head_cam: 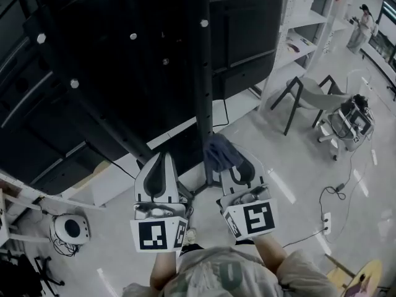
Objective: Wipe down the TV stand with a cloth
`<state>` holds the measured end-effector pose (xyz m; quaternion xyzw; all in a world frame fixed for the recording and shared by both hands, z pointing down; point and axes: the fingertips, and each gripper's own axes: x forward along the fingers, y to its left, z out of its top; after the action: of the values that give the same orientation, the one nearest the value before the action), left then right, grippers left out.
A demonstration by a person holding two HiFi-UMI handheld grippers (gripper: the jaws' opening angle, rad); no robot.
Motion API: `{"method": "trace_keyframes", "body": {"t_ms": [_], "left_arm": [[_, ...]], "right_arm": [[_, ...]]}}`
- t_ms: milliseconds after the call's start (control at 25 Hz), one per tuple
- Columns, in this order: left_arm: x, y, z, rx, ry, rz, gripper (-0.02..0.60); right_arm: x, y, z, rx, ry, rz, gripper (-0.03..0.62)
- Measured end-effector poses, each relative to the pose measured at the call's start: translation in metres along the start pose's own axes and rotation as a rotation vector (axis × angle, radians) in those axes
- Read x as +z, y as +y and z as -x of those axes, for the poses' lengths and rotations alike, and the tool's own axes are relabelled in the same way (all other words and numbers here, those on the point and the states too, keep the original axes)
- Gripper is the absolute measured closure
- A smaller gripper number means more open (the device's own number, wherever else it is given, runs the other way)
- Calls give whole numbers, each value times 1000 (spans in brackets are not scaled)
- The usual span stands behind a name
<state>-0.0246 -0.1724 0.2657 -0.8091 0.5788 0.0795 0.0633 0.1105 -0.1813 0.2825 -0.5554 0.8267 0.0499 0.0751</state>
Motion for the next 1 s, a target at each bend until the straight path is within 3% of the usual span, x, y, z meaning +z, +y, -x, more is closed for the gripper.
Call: {"method": "trace_keyframes", "body": {"t_ms": [200, 440, 800, 880, 1000], "left_arm": [[4, -57, -18, 99, -12, -5, 566], [13, -94, -28, 134, -16, -13, 566], [22, -101, -30, 154, -32, -33, 566], [21, -97, -29, 157, -30, -34, 566], [19, -91, -28, 161, -24, -38, 566]], "right_arm": [[-4, -46, 6, 127, 36, 15, 537], [11, -60, 16, 219, 16, 44, 537], [32, -63, 5, 258, -14, 139, 537], [46, -66, -9, 240, -32, 200, 537], [94, -70, -38, 189, -109, 375, 537]]}}
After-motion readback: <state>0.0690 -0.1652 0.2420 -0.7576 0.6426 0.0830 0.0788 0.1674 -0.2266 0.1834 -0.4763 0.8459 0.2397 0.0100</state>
